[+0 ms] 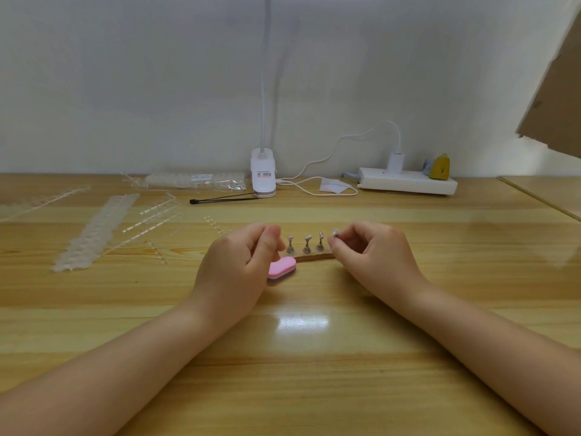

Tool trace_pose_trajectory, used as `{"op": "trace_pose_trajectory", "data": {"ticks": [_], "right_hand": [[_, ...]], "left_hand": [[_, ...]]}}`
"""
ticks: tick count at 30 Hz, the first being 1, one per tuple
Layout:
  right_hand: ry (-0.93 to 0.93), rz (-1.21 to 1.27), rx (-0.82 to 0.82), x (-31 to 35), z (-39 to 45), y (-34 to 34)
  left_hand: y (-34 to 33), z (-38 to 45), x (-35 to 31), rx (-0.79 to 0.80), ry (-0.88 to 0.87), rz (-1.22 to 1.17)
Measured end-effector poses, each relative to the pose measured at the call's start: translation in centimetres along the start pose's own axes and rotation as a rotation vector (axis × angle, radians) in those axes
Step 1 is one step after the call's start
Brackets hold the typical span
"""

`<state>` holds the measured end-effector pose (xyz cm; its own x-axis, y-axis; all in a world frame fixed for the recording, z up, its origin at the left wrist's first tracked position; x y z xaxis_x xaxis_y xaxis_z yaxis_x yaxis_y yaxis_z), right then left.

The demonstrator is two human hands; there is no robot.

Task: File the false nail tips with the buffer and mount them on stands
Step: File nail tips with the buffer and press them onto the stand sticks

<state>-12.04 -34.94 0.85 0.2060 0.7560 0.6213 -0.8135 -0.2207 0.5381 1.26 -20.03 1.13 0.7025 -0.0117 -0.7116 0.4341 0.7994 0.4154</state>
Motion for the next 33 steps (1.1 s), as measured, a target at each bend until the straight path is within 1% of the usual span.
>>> {"op": "trace_pose_trajectory", "data": {"ticks": [4,8,10,11,13,14,15,17,18,20,23,26,29,33], "right_hand": [[-0.060,-0.114,0.045,-1.3,0.4,-0.3],[-0.065,-0.219,0.128,-1.5,0.4,-1.2],[-0.069,-0.263,0.144,-1.5,0.4,-1.3],[-0.067,-0.283,0.143,-1.5,0.4,-1.3],[-0.052,-0.311,0.138,-1.3,0.3,-1.1],[-0.043,-0.315,0.133,-1.1,0.2,-1.0],[-0.034,-0.318,0.125,-0.9,0.1,-0.9],[-0.024,-0.342,0.102,-0.4,0.0,-0.6],[-0.020,-0.358,0.087,-0.2,-0.1,-0.5],[-0.008,-0.369,0.068,0.3,-0.3,-0.5],[0.024,-0.346,0.078,1.2,-0.7,-0.9],[0.054,-0.304,0.078,1.9,-1.1,-1.0],[0.092,-0.282,0.077,2.6,-1.4,-1.1],[0.065,-0.158,0.074,2.8,-1.6,-1.1]], "left_hand": [[0.1,0.1,0.3,-0.010,0.021,0.012],[-0.1,0.0,0.1,0.004,0.013,0.049],[0.0,0.2,0.2,0.011,0.011,0.107],[0.2,0.4,0.2,0.011,0.000,0.202],[0.8,1.2,0.6,0.004,-0.032,0.560],[1.2,1.8,1.4,0.014,-0.002,0.726],[1.6,2.3,2.7,0.044,0.068,0.841],[2.5,2.6,5.4,0.120,0.244,0.911],[2.7,2.6,6.4,0.147,0.306,0.911],[2.7,2.6,7.5,0.205,0.348,0.938],[2.4,2.7,7.4,0.222,0.313,0.955],[2.5,2.9,6.7,0.168,0.261,0.934],[3.1,2.9,6.0,0.061,0.239,0.776],[3.3,2.8,5.2,-0.046,0.228,0.392]]}}
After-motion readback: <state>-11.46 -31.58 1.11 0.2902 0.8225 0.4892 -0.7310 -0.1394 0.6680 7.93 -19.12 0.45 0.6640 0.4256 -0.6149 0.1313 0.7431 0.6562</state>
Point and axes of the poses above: each hand's wrist, its own z-axis towards the middle knuckle, its own y-axis out of the back of the hand, x = y × z, the point moved 10 cm from there along z, towards the middle knuckle, and after that the axes turned 4 degrees about -x, right-handed, at the moved point
